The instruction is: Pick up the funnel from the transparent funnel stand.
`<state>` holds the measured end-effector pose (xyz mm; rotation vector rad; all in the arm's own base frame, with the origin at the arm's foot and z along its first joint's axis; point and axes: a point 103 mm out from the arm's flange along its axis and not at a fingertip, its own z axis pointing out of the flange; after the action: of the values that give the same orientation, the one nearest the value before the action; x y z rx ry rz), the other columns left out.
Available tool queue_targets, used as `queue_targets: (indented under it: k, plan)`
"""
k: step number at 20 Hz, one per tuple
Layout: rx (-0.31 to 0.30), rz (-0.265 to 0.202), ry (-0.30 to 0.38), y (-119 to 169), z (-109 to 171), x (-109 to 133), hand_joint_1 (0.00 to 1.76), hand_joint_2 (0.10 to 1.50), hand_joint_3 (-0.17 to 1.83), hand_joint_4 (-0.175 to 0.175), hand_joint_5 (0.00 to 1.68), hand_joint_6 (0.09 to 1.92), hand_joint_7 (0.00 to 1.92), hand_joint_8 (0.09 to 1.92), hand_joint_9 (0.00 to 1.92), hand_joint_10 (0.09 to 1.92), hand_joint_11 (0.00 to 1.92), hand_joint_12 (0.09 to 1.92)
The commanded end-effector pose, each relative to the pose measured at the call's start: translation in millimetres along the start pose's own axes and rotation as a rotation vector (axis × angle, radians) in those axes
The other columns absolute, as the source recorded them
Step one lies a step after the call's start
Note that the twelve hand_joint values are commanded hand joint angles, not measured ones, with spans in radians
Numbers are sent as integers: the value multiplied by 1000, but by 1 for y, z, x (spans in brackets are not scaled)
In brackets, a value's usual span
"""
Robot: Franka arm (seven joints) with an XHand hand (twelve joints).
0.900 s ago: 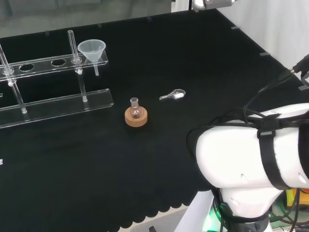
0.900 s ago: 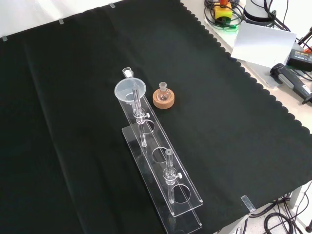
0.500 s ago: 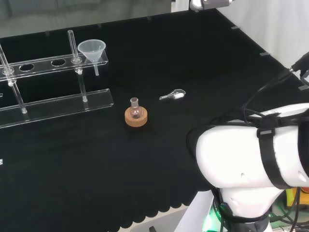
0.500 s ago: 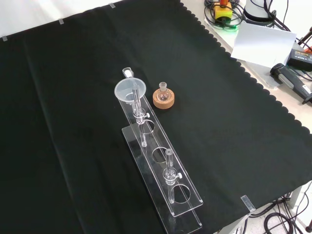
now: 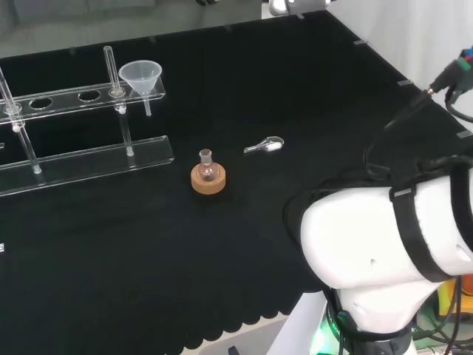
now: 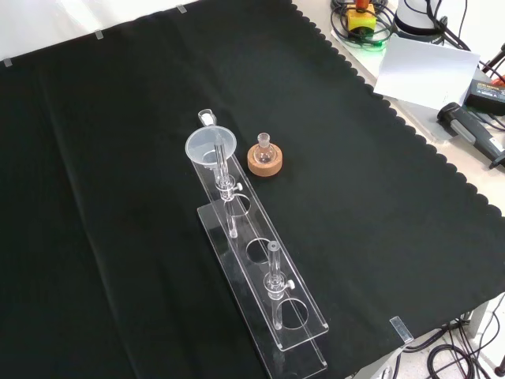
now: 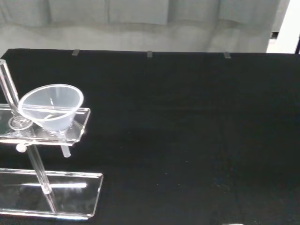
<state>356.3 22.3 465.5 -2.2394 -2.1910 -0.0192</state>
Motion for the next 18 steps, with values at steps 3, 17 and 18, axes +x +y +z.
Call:
queue_targets:
  k: [3, 17, 18]
  plan:
    - [0, -75, 51, 44, 9, 30, 494, 670, 43, 38, 0, 87, 0, 87, 0, 87, 0, 87]
    - [80, -197, -51, 84, 45, 145, 472, 666, 37, 29, 0, 87, 0, 87, 0, 87, 0, 87]
    - [75, -204, -32, 86, 50, 156, 472, 666, 36, 29, 0, 87, 0, 87, 0, 87, 0, 87]
